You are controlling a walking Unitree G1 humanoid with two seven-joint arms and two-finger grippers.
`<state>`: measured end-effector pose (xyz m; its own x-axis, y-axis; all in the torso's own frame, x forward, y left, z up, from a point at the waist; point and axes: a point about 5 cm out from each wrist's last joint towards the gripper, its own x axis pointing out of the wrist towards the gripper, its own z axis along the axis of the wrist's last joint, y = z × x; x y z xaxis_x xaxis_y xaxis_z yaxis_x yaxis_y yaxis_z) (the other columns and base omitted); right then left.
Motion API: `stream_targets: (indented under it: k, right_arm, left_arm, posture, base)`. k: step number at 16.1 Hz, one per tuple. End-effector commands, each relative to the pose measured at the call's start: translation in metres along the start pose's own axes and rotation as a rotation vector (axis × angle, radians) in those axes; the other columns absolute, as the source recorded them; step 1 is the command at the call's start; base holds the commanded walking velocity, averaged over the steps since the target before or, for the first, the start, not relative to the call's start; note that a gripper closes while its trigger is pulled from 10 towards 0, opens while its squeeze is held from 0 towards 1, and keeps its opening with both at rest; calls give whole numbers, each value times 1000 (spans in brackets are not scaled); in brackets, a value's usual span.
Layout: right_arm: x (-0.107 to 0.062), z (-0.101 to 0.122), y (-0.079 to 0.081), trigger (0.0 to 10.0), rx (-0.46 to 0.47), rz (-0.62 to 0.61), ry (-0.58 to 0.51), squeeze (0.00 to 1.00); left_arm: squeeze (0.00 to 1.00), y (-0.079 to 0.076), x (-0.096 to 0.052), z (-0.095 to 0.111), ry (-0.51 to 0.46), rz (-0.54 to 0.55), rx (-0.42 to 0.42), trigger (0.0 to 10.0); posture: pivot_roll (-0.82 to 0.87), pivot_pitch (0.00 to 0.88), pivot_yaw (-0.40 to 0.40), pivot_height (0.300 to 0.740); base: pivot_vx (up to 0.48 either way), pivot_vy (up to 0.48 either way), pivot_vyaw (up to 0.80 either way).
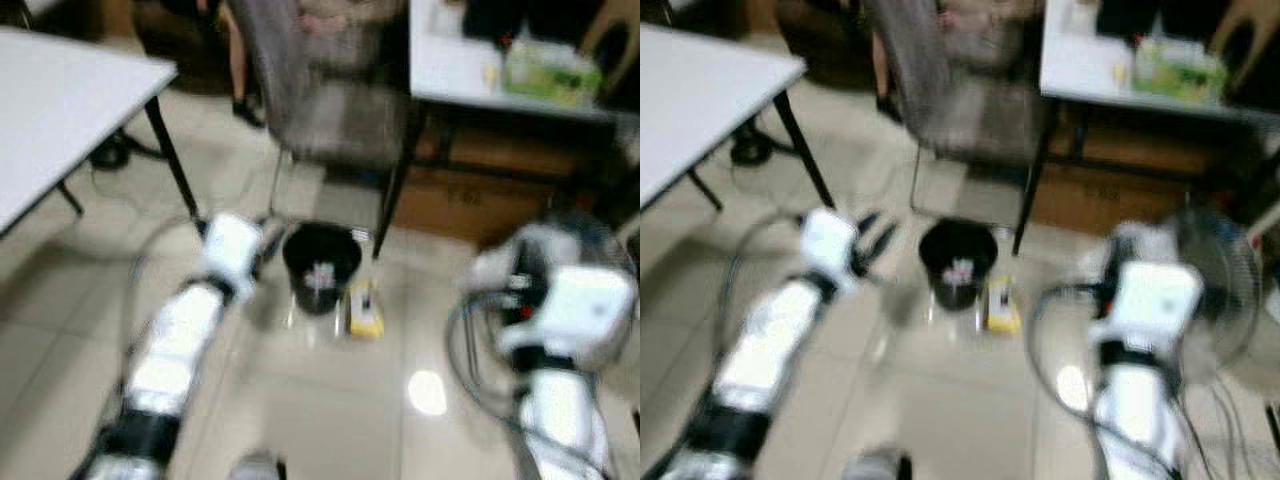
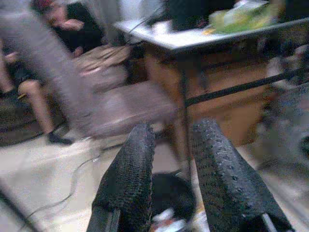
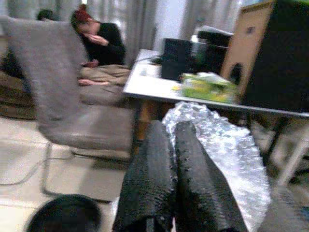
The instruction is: Picking trash to rubbish bin
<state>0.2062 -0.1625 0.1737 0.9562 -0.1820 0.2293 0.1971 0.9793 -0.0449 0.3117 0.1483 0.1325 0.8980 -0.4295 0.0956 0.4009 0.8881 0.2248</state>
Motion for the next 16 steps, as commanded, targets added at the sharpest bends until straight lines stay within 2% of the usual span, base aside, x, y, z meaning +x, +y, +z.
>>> stream_targets:
  k: [1, 10, 14, 15, 16]
  right_arm:
    - [-3, 0, -8, 10000, -30, -30, 4, 0]
    - [-7, -1, -6, 10000, -41, -29, 15, 0]
    - [-6, -1, -3, 10000, -43, -21, 11, 0]
    - [-5, -1, -1, 10000, -45, -17, 8, 0]
    - [-5, -1, -1, 10000, -45, -17, 8, 0]
  left_arm:
    - [0, -11, 5, 3, -15, -38, -4, 10000]
    - [0, -13, 7, 1, -5, -29, -14, 10000]
    - [0, 0, 18, 2, 2, 60, -40, 10000]
    - [137, 4, 22, 4, -5, 87, -48, 10000]
    - [153, 5, 23, 5, -5, 94, -49, 10000]
  posture:
    - [106, 162, -13, 740]
    - [103, 174, -6, 740]
    - [107, 171, -1, 740]
    - [110, 167, 0, 740]
    - [110, 167, 0, 740]
  base:
    - [0, 0, 0]
    - [0, 0, 0]
    - [0, 0, 0]
    - [0, 0, 0]
    - [0, 0, 0]
